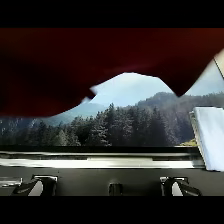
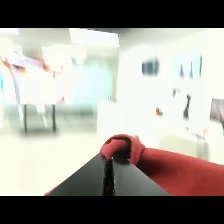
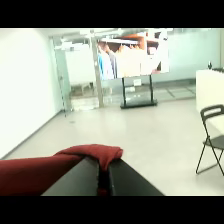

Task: Fold the clothes and pants, and hang the long-sleeved shirts on hangers.

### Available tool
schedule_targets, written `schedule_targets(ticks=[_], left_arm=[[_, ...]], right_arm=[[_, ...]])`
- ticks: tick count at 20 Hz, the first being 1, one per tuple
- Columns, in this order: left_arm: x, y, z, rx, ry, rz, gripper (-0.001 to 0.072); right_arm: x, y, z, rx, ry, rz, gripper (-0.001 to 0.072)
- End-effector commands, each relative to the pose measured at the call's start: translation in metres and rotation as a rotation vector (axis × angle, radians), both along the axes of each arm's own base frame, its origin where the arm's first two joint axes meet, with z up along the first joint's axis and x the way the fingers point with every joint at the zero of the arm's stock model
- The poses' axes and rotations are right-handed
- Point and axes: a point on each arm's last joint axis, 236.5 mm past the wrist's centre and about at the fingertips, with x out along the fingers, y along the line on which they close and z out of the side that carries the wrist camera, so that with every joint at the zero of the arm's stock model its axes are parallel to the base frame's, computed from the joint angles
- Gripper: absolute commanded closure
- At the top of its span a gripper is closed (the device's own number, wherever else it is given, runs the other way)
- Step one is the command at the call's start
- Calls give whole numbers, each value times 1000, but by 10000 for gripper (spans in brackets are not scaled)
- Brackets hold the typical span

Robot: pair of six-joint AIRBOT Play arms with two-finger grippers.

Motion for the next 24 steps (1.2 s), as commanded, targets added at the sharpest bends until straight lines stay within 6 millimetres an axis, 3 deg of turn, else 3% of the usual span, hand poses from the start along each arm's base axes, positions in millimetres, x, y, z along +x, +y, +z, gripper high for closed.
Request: schedule_targets(ticks=[1,2,4,6,9,11,14,17,20,22,24], left_arm=[[-7,11,15,-16,-65,54,685],[14,15,-1,-11,-1,54,685],[61,18,-47,3,179,25,685],[110,24,-109,4,390,-10,685],[185,28,-219,4,653,-68,685],[232,19,-303,20,794,-107,685],[291,1,-424,10,982,-130,685],[319,-18,-520,-15,1178,-173,684],[316,-35,-597,-111,1402,-209,683],[307,-44,-629,-149,1514,-236,683],[294,-54,-647,-175,1606,-267,683]], right_arm=[[-12,1,14,3,-57,-9,675],[-2,-2,6,3,-19,-8,675],[33,-6,-37,1,162,12,675],[77,-10,-117,19,484,69,675],[145,-30,-251,108,912,139,675],[193,-48,-330,207,1063,145,675],[246,-62,-426,446,1215,137,675],[266,-48,-491,640,1355,212,675],[265,-39,-534,708,1475,250,674],[256,-40,-558,706,1557,246,674],[249,-39,-575,700,1619,244,674]])
